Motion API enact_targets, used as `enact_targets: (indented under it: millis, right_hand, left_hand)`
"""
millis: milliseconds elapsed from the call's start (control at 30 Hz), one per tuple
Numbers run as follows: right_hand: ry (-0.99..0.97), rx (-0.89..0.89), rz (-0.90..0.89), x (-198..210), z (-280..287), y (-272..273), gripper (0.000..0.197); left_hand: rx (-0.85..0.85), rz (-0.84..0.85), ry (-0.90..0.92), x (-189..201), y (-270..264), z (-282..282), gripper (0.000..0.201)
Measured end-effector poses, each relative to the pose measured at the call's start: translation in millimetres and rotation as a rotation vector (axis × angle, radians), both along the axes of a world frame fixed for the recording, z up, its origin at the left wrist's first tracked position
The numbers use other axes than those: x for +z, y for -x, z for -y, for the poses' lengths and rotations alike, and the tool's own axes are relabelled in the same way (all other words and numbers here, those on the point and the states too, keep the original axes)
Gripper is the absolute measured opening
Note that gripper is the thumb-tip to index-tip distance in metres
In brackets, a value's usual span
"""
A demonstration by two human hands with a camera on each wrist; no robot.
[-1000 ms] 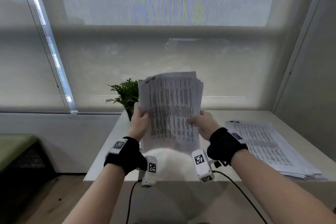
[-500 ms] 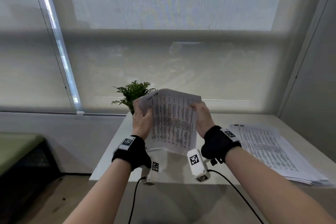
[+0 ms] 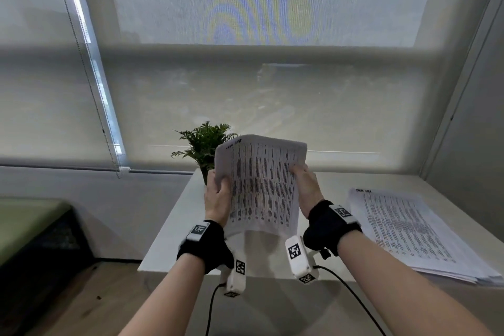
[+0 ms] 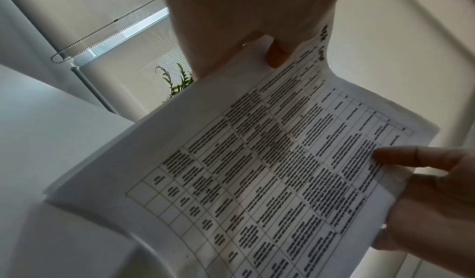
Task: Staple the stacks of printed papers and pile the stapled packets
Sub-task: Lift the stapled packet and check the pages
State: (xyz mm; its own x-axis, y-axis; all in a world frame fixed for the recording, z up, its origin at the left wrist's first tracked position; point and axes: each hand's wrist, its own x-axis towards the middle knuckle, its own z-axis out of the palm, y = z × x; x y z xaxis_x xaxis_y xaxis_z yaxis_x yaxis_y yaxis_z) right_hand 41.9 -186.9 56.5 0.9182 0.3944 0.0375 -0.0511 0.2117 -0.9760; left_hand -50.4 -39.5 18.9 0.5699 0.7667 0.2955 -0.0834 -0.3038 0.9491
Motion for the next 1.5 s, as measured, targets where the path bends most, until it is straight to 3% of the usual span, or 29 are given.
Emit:
enact_targets:
  millis: [67, 133, 233, 300, 367, 467, 667, 767, 867, 967, 1033, 1133, 1367, 1500]
  right_hand:
    - [-0.010, -0.026, 0.038, -0.4, 0.5, -1.6, 0.008]
    - [0.068, -0.108, 0.138, 0.0, 0.8, -4.6, 0.020]
    - [0.277, -0.234, 0.541, 1.8, 6.8, -4.2, 0.056]
    - [0.382, -0.258, 0.804, 5.3, 9.5, -0.8, 0.070]
    - [0.496, -0.264, 0.948, 8.4, 8.3, 1.1, 0.069]
    - [0.538, -0.284, 1.017, 7.8, 5.7, 0.8, 0.057]
    - [0.409, -0.290, 0.960, 7.9, 2.7, 2.7, 0.053]
    - [0.260, -0.266, 0.680, 6.5, 2.6, -0.1, 0.063]
    - [0.182, -0.186, 0.414, 0.1, -1.1, -6.6, 0.035]
    - [0.220, -0.201, 0.413, -4.6, -5.3, -13.8, 0.024]
    - [0.189, -0.188, 0.392, -7.1, -6.8, -16.3, 0.026]
    - [0.162, -0.171, 0.360, -13.0, -5.7, -18.7, 0.025]
    - [0.214, -0.174, 0.277, -26.6, 1.0, -22.4, 0.033]
    - [0.319, -0.243, 0.285, -9.9, 4.2, -32.4, 0.031]
  left_hand:
    - [-0.009, 0.021, 0.015, -0.6, 1.1, -0.1, 0.011]
    - [-0.015, 0.065, 0.018, 5.3, 2.5, 0.3, 0.020]
    - [-0.014, 0.145, 0.025, 26.1, 3.4, 2.3, 0.039]
    - [0.030, 0.126, 0.023, 41.5, 2.0, 4.9, 0.045]
    - [0.094, 0.075, 0.026, 54.4, -1.4, 7.4, 0.053]
    - [0.162, 0.024, 0.063, 64.5, -8.1, 8.3, 0.055]
    - [0.228, 0.041, 0.089, 70.9, -15.8, 3.3, 0.032]
    - [0.228, 0.058, 0.071, 71.1, -14.2, 2.7, 0.042]
    - [0.138, 0.071, 0.000, 68.9, -7.0, 5.6, 0.053]
    - [0.021, 0.087, -0.139, 59.1, -0.2, 10.4, 0.056]
    - [0.029, 0.057, -0.210, 48.0, 0.3, 8.6, 0.044]
    - [0.088, -0.006, -0.222, 32.5, -2.3, 0.2, 0.023]
    - [0.093, 0.071, -0.292, 34.8, -8.2, 1.1, 0.011]
    - [-0.010, 0.041, -0.196, 45.4, -17.1, 0.6, 0.008]
